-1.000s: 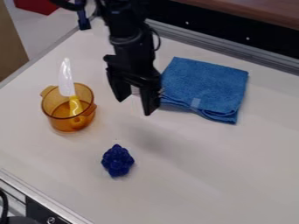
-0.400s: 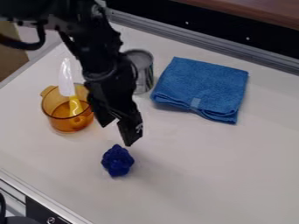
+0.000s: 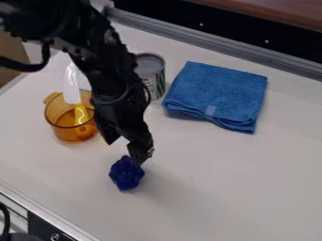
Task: Move the blue staff inside the pot
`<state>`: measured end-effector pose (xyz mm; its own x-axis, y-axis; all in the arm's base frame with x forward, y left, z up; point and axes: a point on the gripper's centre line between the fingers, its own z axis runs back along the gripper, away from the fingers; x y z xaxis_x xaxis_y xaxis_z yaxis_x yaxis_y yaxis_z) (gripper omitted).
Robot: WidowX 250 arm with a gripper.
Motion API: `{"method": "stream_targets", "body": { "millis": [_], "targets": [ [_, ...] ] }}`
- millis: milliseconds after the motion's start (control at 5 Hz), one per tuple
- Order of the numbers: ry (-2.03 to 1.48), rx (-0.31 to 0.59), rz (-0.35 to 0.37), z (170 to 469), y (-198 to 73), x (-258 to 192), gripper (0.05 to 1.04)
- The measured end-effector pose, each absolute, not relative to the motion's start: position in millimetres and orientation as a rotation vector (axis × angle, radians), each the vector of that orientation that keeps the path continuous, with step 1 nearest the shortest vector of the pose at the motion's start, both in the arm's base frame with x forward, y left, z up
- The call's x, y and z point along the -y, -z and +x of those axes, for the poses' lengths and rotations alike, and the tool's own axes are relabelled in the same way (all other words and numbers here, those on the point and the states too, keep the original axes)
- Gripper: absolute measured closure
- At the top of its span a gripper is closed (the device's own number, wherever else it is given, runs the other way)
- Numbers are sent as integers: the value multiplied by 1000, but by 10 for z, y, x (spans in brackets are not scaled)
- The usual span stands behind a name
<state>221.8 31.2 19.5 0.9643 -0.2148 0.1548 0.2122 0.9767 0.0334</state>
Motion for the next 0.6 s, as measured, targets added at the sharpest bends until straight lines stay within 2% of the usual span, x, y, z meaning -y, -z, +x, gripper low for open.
{"method": "stream_targets", "body": {
  "millis": [400,600],
  "targets": [
    [193,129,-8,2189,-101,-334,83],
    [183,70,-14,2190,-33,-351,83]
  ]
}}
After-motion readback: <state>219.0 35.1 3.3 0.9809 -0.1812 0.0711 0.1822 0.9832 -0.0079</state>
